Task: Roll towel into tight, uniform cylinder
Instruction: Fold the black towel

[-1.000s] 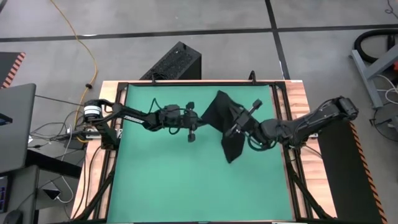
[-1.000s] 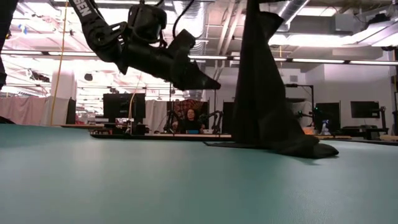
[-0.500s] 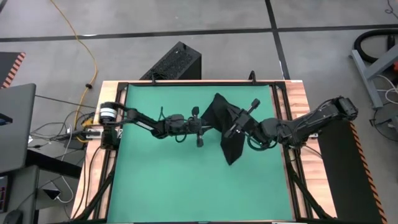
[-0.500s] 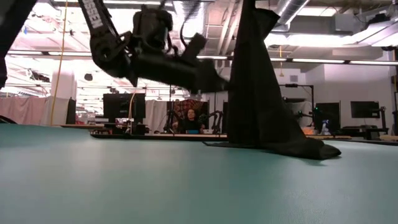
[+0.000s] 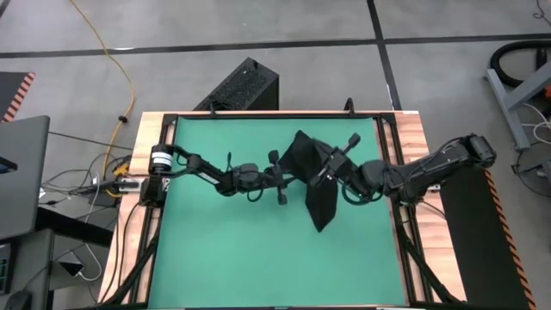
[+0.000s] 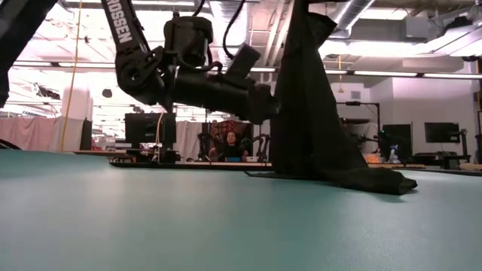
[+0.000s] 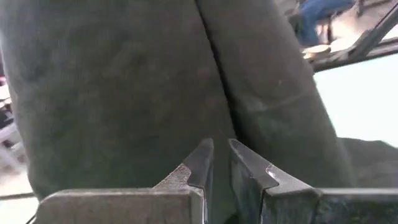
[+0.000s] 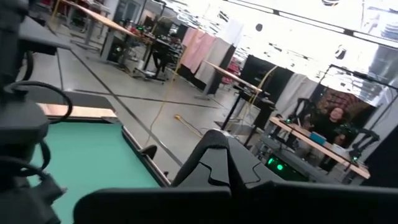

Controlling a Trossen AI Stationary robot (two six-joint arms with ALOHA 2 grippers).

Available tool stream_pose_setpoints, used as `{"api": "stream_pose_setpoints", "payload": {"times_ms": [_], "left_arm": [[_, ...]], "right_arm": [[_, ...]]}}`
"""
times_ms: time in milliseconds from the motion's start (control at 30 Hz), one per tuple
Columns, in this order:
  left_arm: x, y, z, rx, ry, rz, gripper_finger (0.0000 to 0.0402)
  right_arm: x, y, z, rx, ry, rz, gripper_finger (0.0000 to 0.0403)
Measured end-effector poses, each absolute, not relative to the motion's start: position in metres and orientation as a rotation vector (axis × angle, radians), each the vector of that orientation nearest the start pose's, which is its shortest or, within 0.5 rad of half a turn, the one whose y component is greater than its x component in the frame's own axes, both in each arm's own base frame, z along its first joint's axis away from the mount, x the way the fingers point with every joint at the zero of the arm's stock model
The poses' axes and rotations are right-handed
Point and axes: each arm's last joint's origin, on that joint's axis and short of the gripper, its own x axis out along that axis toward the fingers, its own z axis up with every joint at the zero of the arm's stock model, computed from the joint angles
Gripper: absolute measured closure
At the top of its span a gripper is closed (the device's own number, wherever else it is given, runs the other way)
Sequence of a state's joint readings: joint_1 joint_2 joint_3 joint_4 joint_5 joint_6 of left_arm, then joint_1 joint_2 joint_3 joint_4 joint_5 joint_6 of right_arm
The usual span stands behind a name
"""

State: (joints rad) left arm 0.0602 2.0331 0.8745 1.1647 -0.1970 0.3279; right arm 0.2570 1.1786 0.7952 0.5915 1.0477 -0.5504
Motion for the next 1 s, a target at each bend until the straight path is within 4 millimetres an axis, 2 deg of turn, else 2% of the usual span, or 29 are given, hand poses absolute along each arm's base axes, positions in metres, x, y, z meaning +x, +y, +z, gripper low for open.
{"api": "stream_pose_setpoints", "payload": {"times_ms": [200, 333, 500, 733, 867, 1000], "left_arm": [[0.401, 0.026, 0.146, 0.432, 0.136, 0.307, 0.0365], [0.404, 0.029, 0.149, 0.451, 0.141, 0.327, 0.0365], [0.403, 0.038, 0.146, 0.271, 0.143, 0.334, 0.0365], [0.401, 0.044, 0.135, 0.194, 0.242, 0.324, 0.0365], [0.401, 0.039, 0.131, 0.288, 0.294, 0.21, 0.0353], [0.402, 0.026, 0.131, 0.383, 0.291, 0.156, 0.0319]], "right_arm": [[0.249, 0.032, 0.333, -0.372, -0.015, -0.771, 0.0403], [0.249, 0.03, 0.335, -0.37, -0.039, -0.758, 0.0403], [0.249, 0.03, 0.335, -0.376, -0.037, -0.759, 0.0403], [0.249, 0.03, 0.336, -0.393, -0.035, -0.763, 0.0403], [0.249, 0.03, 0.336, -0.396, -0.032, -0.765, 0.0403], [0.249, 0.029, 0.336, -0.401, -0.03, -0.768, 0.0403]]}}
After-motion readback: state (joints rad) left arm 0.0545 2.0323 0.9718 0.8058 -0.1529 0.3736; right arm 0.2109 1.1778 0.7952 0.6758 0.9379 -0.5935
